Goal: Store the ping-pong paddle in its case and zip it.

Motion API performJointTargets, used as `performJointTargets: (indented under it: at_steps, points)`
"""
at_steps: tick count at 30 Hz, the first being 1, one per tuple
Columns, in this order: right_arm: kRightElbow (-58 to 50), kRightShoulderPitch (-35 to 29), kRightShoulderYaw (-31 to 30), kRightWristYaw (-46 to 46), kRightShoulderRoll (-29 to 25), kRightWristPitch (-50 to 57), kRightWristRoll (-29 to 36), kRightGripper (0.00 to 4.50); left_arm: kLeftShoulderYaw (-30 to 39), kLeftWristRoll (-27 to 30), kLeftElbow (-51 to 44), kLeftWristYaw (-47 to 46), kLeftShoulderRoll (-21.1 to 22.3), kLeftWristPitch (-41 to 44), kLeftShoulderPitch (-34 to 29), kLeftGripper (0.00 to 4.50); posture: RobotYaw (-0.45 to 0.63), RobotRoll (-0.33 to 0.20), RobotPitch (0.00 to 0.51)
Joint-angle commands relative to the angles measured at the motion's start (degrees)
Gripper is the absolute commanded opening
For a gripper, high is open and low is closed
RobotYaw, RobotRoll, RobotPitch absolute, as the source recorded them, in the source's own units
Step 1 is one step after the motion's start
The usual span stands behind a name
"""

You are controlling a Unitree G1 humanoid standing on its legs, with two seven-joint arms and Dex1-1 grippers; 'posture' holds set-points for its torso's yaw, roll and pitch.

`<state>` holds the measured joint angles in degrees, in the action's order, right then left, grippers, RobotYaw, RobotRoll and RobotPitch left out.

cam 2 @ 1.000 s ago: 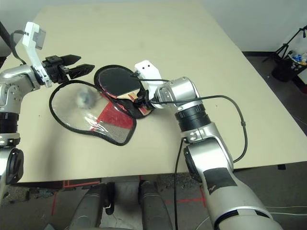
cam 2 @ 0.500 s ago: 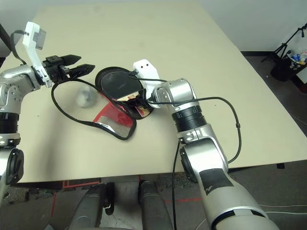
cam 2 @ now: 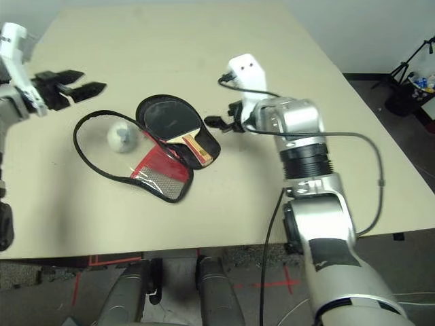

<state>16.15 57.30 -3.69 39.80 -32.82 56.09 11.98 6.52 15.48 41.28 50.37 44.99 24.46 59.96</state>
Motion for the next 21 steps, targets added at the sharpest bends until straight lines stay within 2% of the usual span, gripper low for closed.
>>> performJointTargets:
  at_steps: [1,5,8,15,18,21]
  points:
    - [-5.5,-5.3,1.4,2.3,-2.1,-1.8,1.7,4.46,-0.6,-3.3,9.0,3.4,3.8,-4.4,-1.4,4.50,0.09,0.000,0.194]
    - [-10.1,-9.9,2.6,2.9,-3.7,-1.8,2.9,4.46,-2.1,-5.5,12.5,7.9,6.1,-6.1,-6.8,4.50,0.08,0.000,0.199]
    - [-11.5,-10.9,3.2,2.7,-3.9,-1.4,3.2,4.46,-2.7,-5.0,8.5,11.3,5.3,-3.3,-12.7,4.50,0.07,0.000,0.200]
    - [-12.0,-11.2,4.1,1.9,-4.8,-0.8,3.5,4.46,-7.9,4.1,-26.9,14.9,-0.5,21.7,-28.6,4.50,0.06,0.000,0.204]
    - [-10.4,-10.6,5.0,1.1,-5.5,-1.6,3.1,4.46,-10.2,9.1,-40.0,12.8,-4.3,31.9,-30.9,4.50,0.05,0.000,0.206]
    - [-8.6,-9.9,6.1,-0.1,-6.0,-2.3,2.8,4.46,-10.7,13.9,-47.7,9.5,-9.9,39.0,-29.4,4.50,0.04,0.000,0.208]
